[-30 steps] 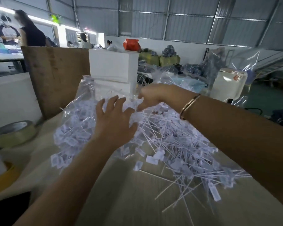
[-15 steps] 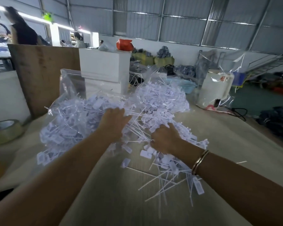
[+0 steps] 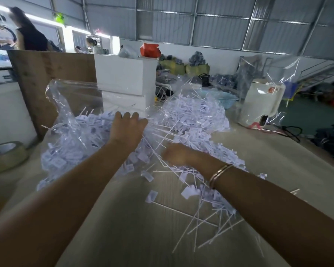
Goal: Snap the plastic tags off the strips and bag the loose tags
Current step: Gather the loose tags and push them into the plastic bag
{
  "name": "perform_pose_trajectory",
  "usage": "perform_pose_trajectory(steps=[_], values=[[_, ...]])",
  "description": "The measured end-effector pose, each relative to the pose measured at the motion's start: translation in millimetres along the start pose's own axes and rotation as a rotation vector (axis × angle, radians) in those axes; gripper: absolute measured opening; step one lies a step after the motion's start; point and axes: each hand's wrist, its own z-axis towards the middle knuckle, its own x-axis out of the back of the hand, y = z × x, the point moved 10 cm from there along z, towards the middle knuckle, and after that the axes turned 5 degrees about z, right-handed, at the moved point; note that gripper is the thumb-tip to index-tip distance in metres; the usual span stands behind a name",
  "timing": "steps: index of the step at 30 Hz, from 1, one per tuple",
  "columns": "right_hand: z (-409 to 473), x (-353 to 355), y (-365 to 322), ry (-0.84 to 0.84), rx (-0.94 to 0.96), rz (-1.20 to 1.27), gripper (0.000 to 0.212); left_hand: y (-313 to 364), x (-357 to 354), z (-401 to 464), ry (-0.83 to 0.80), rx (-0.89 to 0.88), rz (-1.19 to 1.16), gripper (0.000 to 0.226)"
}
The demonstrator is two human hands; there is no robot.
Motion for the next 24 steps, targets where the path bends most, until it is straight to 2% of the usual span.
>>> perform_pose_trajectory(steps=[2, 4, 7, 11, 13, 16, 20, 22, 24], values=[[9.1, -17.1, 2.3, -0.051, -0.101, 0.099, 0.031, -1.9, 2.1, 2.1, 0.016, 0.009, -0.003, 0.040], [26.3, -17.3, -0.2, 0.015, -0.064, 0.139, 0.037, -1.9, 1.8, 2.6, 0.015, 0.011, -0.015, 0.039], [33.4, -9.0, -5.9, 0.055, -0.059, 0.291, 0.022, -2.1, 0.9, 2.1, 0.007, -0.003, -0.052, 0.038], [7.1, 61.5, 0.3, 0.324, 0.007, 0.815, 0.025, -18.0, 6.6, 4.8, 0.026, 0.039, -0.124, 0.038], [-13.4, 94.3, 8.5, 0.409, 0.029, 0.917, 0.025, -26.5, 7.4, 7.6, 0.007, 0.094, -0.141, 0.036], [-39.8, 135.1, 9.4, 0.525, 0.120, 0.987, 0.027, -31.3, 3.0, 13.8, -0.134, 0.138, -0.088, 0.038], [-52.4, 148.3, 10.8, 0.580, 0.130, 1.115, 0.030, -5.7, -17.0, 12.2, -0.415, -0.055, 0.140, 0.035], [-51.8, 137.5, 16.1, 0.522, 0.051, 1.162, 0.035, 1.8, -28.3, 11.6, -0.523, -0.099, 0.034, 0.040], [-49.5, 124.8, 18.0, 0.401, -0.005, 1.212, 0.040, 9.4, -34.4, 11.4, -0.659, -0.169, -0.282, 0.047]])
